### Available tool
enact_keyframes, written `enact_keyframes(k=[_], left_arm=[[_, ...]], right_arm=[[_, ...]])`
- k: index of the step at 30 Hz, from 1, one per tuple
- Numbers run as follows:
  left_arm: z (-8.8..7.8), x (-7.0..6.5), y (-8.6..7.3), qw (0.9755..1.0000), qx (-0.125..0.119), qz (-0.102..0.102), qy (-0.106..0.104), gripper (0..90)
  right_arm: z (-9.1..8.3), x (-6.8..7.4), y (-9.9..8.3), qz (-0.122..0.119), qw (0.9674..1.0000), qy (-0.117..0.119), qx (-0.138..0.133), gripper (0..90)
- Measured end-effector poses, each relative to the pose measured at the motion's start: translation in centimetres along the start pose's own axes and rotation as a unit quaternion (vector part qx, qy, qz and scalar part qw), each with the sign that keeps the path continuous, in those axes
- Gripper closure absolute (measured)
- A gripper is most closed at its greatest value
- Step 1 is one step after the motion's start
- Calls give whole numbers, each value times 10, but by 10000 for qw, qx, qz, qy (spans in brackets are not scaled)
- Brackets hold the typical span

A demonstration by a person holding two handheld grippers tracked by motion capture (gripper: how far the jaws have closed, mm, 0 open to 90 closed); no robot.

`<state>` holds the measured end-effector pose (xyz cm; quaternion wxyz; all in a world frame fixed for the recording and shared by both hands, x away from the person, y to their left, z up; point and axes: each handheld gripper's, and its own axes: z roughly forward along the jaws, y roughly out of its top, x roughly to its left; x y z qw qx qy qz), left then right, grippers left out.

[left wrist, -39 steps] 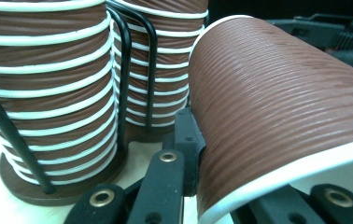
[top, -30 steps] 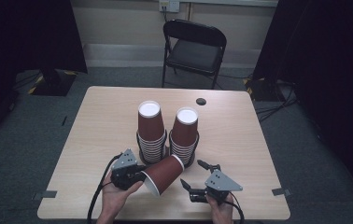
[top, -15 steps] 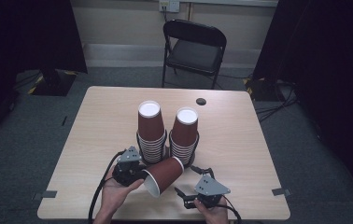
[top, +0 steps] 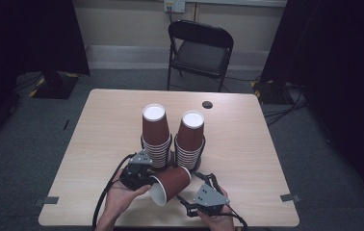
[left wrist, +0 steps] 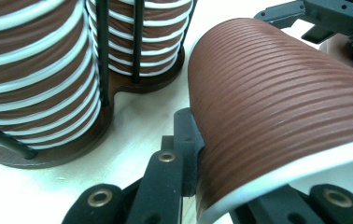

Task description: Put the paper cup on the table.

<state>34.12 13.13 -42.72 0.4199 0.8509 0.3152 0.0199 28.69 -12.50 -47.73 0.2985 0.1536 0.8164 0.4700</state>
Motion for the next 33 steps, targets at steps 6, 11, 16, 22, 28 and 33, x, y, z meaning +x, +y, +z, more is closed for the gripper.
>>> enact_keyframes(k=[6, 11, 16, 22, 28, 33], left_arm=[[4, -1, 3, 9998, 203, 61, -42, 859], [4, -2, 6, 9994, 305, 84, -118, 859], [6, -3, 9, 9983, 566, 116, -99, 859], [10, -4, 13, 9974, 704, 136, -41, 862], [15, -8, 16, 9978, 647, 104, -97, 867], [13, -6, 16, 9987, 485, -2, -126, 866]], right_arm=[[2, 4, 2, -230, 9997, -13, 79, 122], [5, 6, 7, -516, 9984, -31, 221, 112], [7, 7, 9, -758, 9965, -12, 346, 104], [11, 17, 11, -1237, 9916, -192, 334, 100], [17, 23, 18, -1287, 9914, -80, 208, 94], [20, 25, 24, -1325, 9910, -98, 136, 86]])
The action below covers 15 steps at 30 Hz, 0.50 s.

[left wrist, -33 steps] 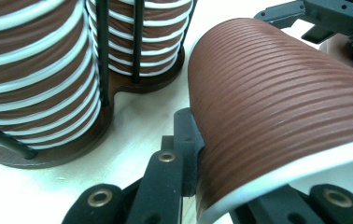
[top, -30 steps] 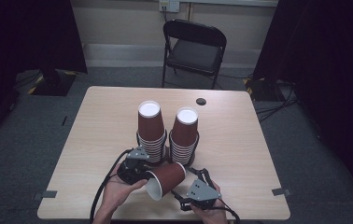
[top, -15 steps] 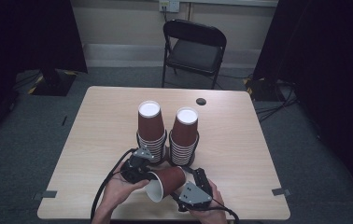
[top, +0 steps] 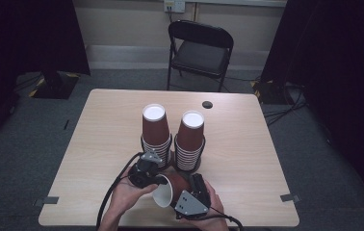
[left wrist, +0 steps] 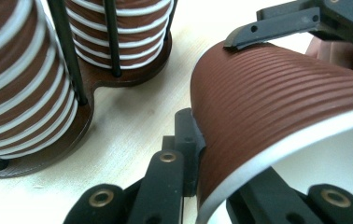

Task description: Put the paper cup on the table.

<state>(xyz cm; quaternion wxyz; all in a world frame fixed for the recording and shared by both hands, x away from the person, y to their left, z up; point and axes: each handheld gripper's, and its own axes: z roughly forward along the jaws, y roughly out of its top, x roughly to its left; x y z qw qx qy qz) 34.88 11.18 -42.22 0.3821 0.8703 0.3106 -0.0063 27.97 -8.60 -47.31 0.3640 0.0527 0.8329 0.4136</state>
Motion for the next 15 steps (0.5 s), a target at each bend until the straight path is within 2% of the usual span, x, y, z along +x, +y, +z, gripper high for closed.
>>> enact_keyframes(k=[2, 6, 7, 8, 11, 15], left_arm=[[1, -1, 1, 10000, -2, 5, -71, 867], [8, -4, 3, 10000, 56, 32, -62, 870], [8, -4, 3, 10000, 56, 32, -62, 873], [10, -3, 2, 9999, 42, 16, -103, 866], [10, -2, 0, 9999, 10, -13, -100, 870], [11, -4, 0, 9999, -91, -27, -92, 865]], right_arm=[[1, -1, 3, -51, 9999, -75, -66, 84], [5, 3, 13, -157, 9996, 46, -219, 89], [5, 3, 13, -157, 9996, 46, -219, 89], [6, 3, 16, -67, 9993, 148, -341, 87], [6, 4, 18, -120, 9993, 121, -344, 87], [5, 3, 18, -48, 9992, 142, -373, 86]])
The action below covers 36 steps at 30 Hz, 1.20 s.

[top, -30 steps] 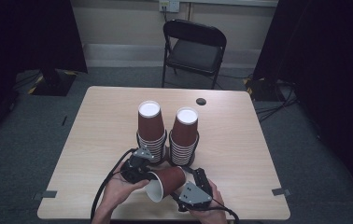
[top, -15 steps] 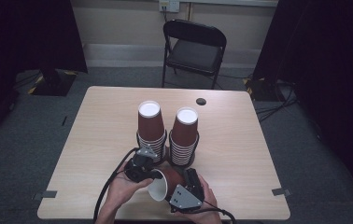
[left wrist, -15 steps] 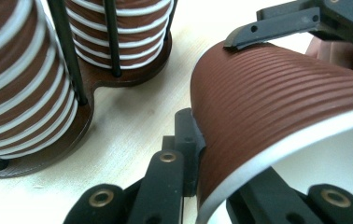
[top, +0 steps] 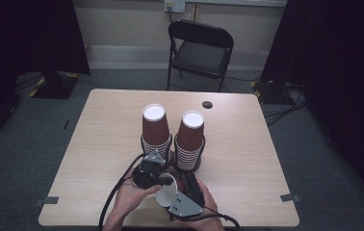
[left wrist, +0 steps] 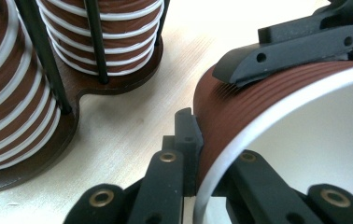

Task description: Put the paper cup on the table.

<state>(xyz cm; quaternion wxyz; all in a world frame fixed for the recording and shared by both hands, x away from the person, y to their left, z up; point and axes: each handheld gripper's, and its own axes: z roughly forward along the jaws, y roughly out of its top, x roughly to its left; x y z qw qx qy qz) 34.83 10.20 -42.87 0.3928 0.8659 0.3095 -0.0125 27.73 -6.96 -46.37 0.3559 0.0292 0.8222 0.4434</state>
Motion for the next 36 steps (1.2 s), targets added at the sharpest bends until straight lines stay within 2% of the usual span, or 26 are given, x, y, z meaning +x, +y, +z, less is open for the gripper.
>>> enact_keyframes(k=[6, 8, 9, 10, 11, 13, 17, 20, 21, 22, 23, 24, 25, 26, 27, 28, 30, 31, 36], left_arm=[[1, -1, 0, 10000, -45, -20, 25, 848], [2, -1, -2, 9999, -116, -24, 31, 850], [2, 1, -4, 9998, -207, -37, -53, 851], [2, 1, -4, 9998, -207, -37, -53, 851], [2, 0, -6, 9994, -347, -46, -44, 852], [1, 0, -6, 9993, -375, -37, -16, 851], [-1, -1, -9, 9979, -640, 29, 101, 782], [-3, -3, -9, 9973, -721, 72, 146, 767], [-4, -3, -10, 9964, -820, 105, 196, 751], [-4, -3, -10, 9964, -820, 105, 196, 733], [-6, -4, -11, 9950, -959, 142, 247, 711], [-6, -4, -11, 9950, -959, 142, 247, 700], [-6, -4, -13, 9933, -1101, 184, 284, 689], [-6, -4, -13, 9933, -1101, 184, 284, 679], [-7, -4, -15, 9917, -1246, 193, 233, 672], [-7, -4, -15, 9917, -1246, 193, 233, 668], [-9, -4, -17, 9890, -1447, 188, 222, 651], [-9, -4, -17, 9890, -1447, 188, 222, 641], [-14, -3, -21, 9851, -1691, 173, 255, 601]], right_arm=[[1, -2, 1, 60, 10000, -24, -39, 84], [0, -1, 0, 58, 10000, -21, -20, 84], [0, -2, 0, 80, 10000, -7, -39, 85], [0, -2, 0, 80, 10000, -7, -39, 85], [-1, -2, 0, 55, 9999, -71, -69, 89], [-2, -2, 0, 49, 9999, -71, -72, 91], [-4, -5, -1, 271, 9995, -52, -173, 98], [-5, -7, -1, 387, 9990, -12, -222, 99], [-5, -9, -2, 466, 9987, 25, -207, 101], [-5, -9, -2, 466, 9987, 25, -207, 101], [-5, -10, -3, 575, 9981, 60, -199, 101], [-5, -11, -4, 642, 9977, 71, -220, 102], [-5, -12, -5, 691, 9973, 81, -227, 102], [-5, -12, -5, 691, 9973, 81, -227, 102], [-6, -13, -5, 756, 9969, 88, -219, 103], [-6, -13, -5, 756, 9969, 88, -219, 103], [-6, -13, -7, 817, 9964, 89, -198, 103], [-6, -13, -7, 817, 9964, 89, -198, 103], [-7, -14, -8, 962, 9950, 53, -256, 104]])
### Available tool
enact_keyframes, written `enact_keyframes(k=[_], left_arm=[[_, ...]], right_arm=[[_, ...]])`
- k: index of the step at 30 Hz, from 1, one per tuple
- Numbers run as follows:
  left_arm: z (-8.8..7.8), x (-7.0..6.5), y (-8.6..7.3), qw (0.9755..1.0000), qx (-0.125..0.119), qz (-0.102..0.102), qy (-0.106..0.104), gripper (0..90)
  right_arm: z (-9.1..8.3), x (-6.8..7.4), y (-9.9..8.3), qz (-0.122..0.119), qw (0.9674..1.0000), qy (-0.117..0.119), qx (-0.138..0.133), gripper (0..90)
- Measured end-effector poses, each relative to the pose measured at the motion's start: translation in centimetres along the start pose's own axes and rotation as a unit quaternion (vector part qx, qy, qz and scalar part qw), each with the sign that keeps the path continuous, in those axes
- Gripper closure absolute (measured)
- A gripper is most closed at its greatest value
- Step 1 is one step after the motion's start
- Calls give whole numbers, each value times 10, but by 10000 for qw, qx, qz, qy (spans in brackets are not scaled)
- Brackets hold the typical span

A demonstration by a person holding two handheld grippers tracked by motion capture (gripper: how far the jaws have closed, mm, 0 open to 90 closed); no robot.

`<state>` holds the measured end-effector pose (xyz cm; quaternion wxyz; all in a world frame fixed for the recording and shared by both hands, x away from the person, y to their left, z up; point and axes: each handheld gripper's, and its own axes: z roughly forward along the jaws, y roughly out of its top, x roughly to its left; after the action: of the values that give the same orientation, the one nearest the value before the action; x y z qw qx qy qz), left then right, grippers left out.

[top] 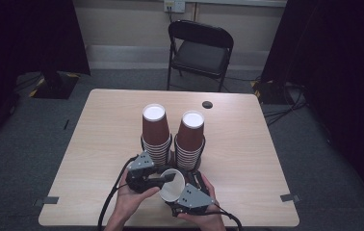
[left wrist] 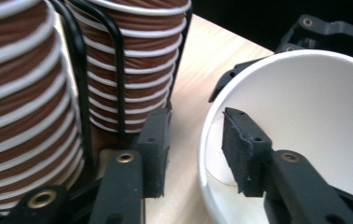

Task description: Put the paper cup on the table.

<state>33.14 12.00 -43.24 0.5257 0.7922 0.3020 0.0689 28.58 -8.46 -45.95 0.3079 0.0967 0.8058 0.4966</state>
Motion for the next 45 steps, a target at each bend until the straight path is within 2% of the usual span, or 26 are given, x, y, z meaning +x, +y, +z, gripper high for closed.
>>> enact_keyframes(k=[6, 7, 8, 9, 12, 13, 14, 17, 21, 25, 28, 31, 33, 35, 38, 40, 41, 42, 45], left_arm=[[-3, 2, -4, 9998, -163, -52, 84, 522], [-4, 2, -5, 9997, -209, -93, 96, 469], [-5, 2, -6, 9993, -305, -183, 66, 469], [-7, 2, -7, 9989, -409, -229, 1, 429], [-8, 3, -7, 9986, -455, -188, 174, 382], [-9, 5, -8, 9980, -537, -243, 213, 343], [-9, 5, -8, 9980, -537, -243, 213, 329], [-12, 8, -10, 9968, -667, -223, 384, 283], [-16, 12, -12, 9954, -733, -420, 448, 251], [-23, 18, -17, 9940, -865, -457, 495, 222], [-25, 20, -19, 9933, -861, -407, 654, 193], [-28, 20, -22, 9924, -935, -367, 714, 169], [-32, 18, -25, 9907, -1052, -224, 829, 168], [-32, 18, -26, 9907, -1075, -208, 808, 168], [-32, 17, -29, 9898, -1093, -129, 901, 166], [-33, 17, -32, 9882, -1114, -82, 1046, 160], [-33, 17, -35, 9867, -1153, -28, 1143, 156], [-33, 17, -35, 9867, -1153, -28, 1143, 156], [-31, 18, -40, 9839, -1128, 40, 1389, 154]], right_arm=[[-1, -4, -2, 226, 9997, 73, -9, 104], [-1, -5, -2, 309, 9994, 154, 39, 105], [-1, -5, -2, 309, 9994, 154, 39, 105], [-2, -6, -2, 345, 9993, 141, 57, 105], [-3, -8, -4, 479, 9987, 166, 67, 105], [-3, -10, -5, 587, 9981, 189, 77, 105], [-3, -10, -5, 587, 9981, 189, 77, 105], [-5, -14, -8, 780, 9968, 144, 54, 104], [-6, -20, -12, 968, 9952, 106, 53, 104], [-8, -24, -15, 1115, 9937, 65, 21, 104], [-12, -28, -19, 1260, 9920, -9, 7, 104], [-17, -34, -23, 1479, 9889, -124, -52, 104], [-20, -37, -25, 1558, 9876, -180, -52, 103], [-21, -39, -26, 1573, 9873, -211, -58, 103], [-27, -44, -28, 1694, 9850, -299, -106, 102], [-31, -49, -29, 1735, 9841, -366, -141, 102], [-33, -50, -29, 1809, 9825, -400, -172, 102], [-33, -50, -29, 1809, 9825, -400, -172, 102], [-38, -58, -31, 1934, 9792, -539, -281, 102]])
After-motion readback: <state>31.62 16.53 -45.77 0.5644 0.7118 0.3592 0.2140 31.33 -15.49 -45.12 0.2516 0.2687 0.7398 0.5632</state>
